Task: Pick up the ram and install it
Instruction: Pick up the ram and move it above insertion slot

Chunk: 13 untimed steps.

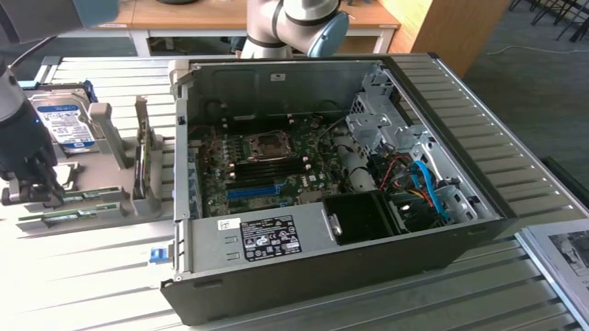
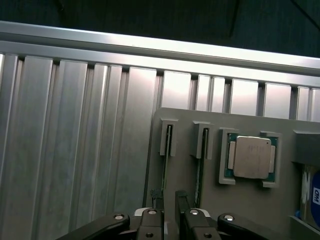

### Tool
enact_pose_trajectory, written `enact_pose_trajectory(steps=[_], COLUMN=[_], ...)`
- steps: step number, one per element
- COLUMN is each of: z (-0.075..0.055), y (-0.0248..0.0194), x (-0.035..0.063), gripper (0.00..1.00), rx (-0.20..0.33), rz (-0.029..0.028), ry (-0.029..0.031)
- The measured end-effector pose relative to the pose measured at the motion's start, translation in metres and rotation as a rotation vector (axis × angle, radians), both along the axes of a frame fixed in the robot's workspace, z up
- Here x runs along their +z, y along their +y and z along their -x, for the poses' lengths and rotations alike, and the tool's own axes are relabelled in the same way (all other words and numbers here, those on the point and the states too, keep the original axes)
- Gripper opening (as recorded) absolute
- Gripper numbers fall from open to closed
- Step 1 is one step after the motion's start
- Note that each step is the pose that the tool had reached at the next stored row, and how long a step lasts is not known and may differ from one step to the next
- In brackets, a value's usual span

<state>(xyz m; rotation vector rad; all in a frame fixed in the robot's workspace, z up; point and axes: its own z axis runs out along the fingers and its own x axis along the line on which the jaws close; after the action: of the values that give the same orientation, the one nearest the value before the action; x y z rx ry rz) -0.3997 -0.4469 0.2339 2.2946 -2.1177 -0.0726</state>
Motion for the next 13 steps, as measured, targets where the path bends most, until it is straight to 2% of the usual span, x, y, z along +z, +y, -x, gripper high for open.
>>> enact_pose_trajectory(steps=[13], z=[0.000], y=[-0.0011], x=[-0.0114], gripper=[0.24], rx=[0.000], rz=[0.0000], ry=[0.0000])
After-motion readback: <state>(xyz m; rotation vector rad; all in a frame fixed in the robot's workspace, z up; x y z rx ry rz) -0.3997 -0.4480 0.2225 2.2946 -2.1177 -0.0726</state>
